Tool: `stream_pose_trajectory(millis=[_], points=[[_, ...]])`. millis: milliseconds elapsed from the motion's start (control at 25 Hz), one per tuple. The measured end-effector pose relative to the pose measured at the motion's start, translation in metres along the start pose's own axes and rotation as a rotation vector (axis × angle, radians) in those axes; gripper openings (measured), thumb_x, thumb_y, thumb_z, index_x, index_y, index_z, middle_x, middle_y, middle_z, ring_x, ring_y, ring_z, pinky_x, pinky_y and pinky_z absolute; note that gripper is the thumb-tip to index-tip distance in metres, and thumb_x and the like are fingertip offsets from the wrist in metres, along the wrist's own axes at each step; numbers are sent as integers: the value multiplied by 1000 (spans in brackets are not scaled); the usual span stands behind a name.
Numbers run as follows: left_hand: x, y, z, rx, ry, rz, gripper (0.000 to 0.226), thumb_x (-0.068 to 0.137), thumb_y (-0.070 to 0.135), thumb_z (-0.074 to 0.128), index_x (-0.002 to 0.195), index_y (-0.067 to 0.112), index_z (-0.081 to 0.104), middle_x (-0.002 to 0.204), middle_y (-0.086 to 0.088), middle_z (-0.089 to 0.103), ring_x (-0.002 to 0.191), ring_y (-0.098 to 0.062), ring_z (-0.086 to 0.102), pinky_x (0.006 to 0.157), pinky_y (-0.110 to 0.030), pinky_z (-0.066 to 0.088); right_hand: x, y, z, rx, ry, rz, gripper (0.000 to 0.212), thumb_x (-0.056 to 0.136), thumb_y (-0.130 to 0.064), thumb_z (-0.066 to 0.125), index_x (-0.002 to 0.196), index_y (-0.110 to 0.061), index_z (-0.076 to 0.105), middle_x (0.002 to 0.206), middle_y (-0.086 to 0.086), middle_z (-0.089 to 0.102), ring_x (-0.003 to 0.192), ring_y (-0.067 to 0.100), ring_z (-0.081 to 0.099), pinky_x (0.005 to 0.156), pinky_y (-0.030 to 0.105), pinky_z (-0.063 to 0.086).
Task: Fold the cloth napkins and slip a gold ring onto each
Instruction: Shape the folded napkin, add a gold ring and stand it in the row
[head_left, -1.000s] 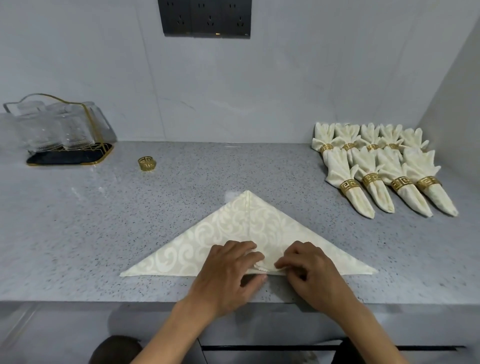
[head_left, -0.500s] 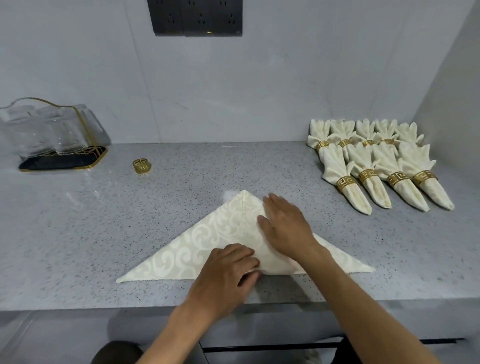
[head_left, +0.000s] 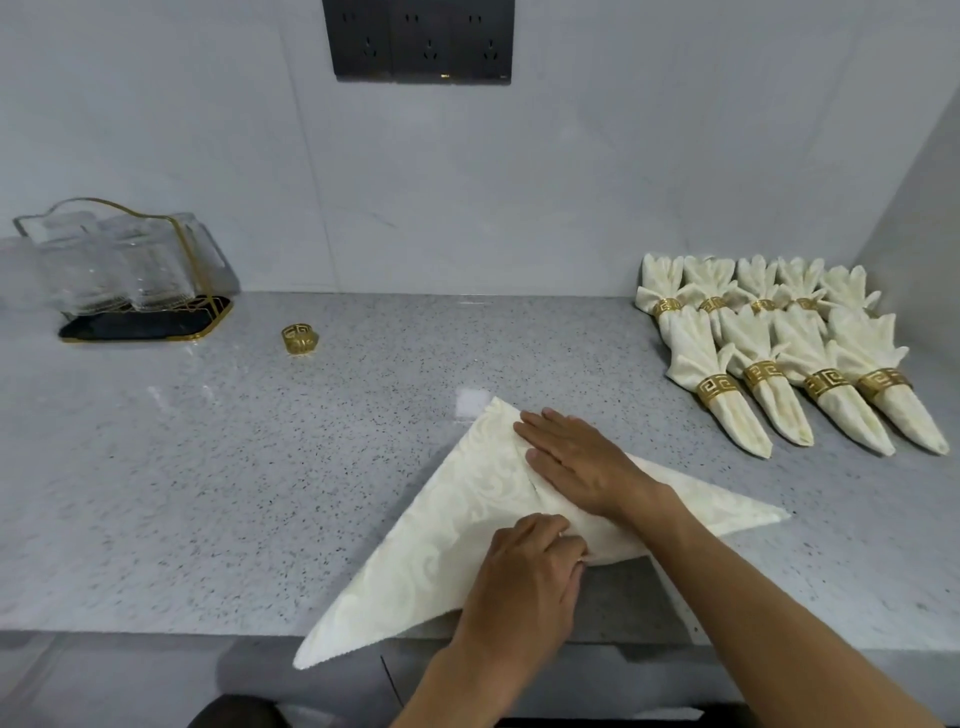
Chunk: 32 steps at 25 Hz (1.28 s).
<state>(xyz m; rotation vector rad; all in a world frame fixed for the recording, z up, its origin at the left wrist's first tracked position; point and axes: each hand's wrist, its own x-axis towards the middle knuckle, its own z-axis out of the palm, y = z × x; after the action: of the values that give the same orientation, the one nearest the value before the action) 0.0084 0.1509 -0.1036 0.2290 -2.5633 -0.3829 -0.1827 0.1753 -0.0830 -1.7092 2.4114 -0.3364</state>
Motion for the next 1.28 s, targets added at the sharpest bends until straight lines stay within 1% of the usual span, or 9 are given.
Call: stream_pose_trajectory(millis=[160,240,320,520,640,720,920,1120,1280], points=[[4,5,2,18,-19,0,19,90,27,48,93,25,67,100,8,63,96,-11,59,78,-25,52,-5,0,-6,197,131,-40,46,104,-35,34,148,-24,42,158,-9,30,148,9,15,115,12,-1],[4,8,6,29,-50,-28,11,85,21,61,94,24,67,100,7,63,97,-13,60,80,-26,51,-29,-12,-8,299,445,68,36,98,-23,46,130,-17,61,142,-4,53,134,15,41,110,14,22],[9,12,10,45,-74,-97,23,78,15,72,100,20,70,106,3,66,103,-16,61,86,-29,52,-60,-26,-5,275,674,219,19,93,-11,56,106,-17,70,112,-5,67,105,16,57,93,27,43],[23,25,-4,-104,-151,-124,47,87,26,50,132,13,56,138,-2,53,125,-21,49,103,-34,42,-95,-20,6,324,444,194,29,95,-30,44,82,-15,65,84,-4,64,77,16,56,73,42,47],[15,-5,-45,-144,22,-107,45,91,38,45,127,16,63,134,2,60,124,-14,52,103,-33,43,-95,-19,9,209,465,139,33,94,-36,41,74,-14,56,75,-2,56,68,18,50,65,45,44],[12,-53,-71,-36,69,-138,37,92,34,43,113,19,69,118,7,68,113,-16,55,96,-38,47,-95,-26,13,121,487,145,38,93,-45,41,76,-18,60,80,-4,58,70,17,50,66,40,45],[13,-125,-82,-11,-301,-67,25,97,21,52,113,27,70,115,18,66,109,-7,50,96,-37,46,-90,-41,17,19,446,214,29,84,-52,62,92,-24,64,95,-9,58,85,14,52,74,30,39],[13,-131,-74,-47,-276,3,24,99,25,55,117,29,69,126,20,61,118,-5,49,102,-28,41,-94,-41,23,37,478,161,26,84,-48,56,102,-30,60,103,-13,56,93,13,51,79,31,40],[10,-137,-75,-169,-320,-41,34,99,25,41,122,30,66,130,17,60,119,-1,48,102,-24,41,-96,-42,27,-11,508,77,21,88,-34,61,108,-29,63,111,-9,57,103,16,51,83,34,43]])
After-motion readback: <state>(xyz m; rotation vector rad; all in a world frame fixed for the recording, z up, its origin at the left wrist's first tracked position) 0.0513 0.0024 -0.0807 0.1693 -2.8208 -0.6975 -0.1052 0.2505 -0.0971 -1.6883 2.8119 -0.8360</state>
